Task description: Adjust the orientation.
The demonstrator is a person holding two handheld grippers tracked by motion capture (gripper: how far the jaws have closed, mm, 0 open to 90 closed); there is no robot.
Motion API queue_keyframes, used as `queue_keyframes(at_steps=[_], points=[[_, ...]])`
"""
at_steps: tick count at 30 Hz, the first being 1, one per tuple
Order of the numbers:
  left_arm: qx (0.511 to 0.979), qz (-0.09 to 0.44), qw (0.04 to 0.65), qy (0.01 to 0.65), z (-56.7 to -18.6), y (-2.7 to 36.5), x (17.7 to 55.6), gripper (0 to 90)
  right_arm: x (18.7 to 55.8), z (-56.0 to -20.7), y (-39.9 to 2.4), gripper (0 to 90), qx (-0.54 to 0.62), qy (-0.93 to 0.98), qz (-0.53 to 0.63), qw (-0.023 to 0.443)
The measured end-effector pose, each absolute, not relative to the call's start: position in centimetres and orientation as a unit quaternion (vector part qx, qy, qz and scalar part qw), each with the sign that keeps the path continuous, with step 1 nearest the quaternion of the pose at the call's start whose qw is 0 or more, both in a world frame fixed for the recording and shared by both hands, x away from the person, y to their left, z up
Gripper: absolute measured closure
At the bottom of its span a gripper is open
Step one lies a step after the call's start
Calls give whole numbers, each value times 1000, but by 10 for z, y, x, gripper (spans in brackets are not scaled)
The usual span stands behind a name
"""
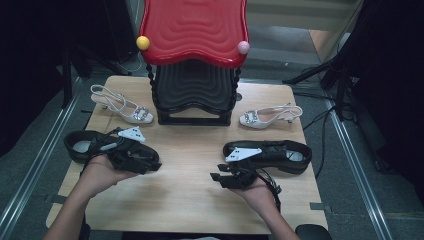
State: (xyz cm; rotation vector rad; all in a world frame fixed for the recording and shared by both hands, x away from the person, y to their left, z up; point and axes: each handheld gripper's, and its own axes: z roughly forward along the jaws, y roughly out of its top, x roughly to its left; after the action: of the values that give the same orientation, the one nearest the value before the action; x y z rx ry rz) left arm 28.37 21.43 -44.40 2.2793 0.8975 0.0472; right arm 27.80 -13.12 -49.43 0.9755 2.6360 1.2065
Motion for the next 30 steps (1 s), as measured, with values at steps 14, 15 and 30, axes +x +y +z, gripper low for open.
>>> queue_keyframes(at_steps=[14, 15, 30], points=[[864, 46, 338, 371, -425, 251, 276, 420, 280, -495, -127, 568, 316, 864, 390, 32], [861, 48, 340, 375, -424, 254, 275, 421, 280, -495, -127, 566, 316, 865, 390, 30], [845, 80, 322, 420, -408, 302, 268, 422, 281, -496, -125, 561, 316, 868, 382, 27]])
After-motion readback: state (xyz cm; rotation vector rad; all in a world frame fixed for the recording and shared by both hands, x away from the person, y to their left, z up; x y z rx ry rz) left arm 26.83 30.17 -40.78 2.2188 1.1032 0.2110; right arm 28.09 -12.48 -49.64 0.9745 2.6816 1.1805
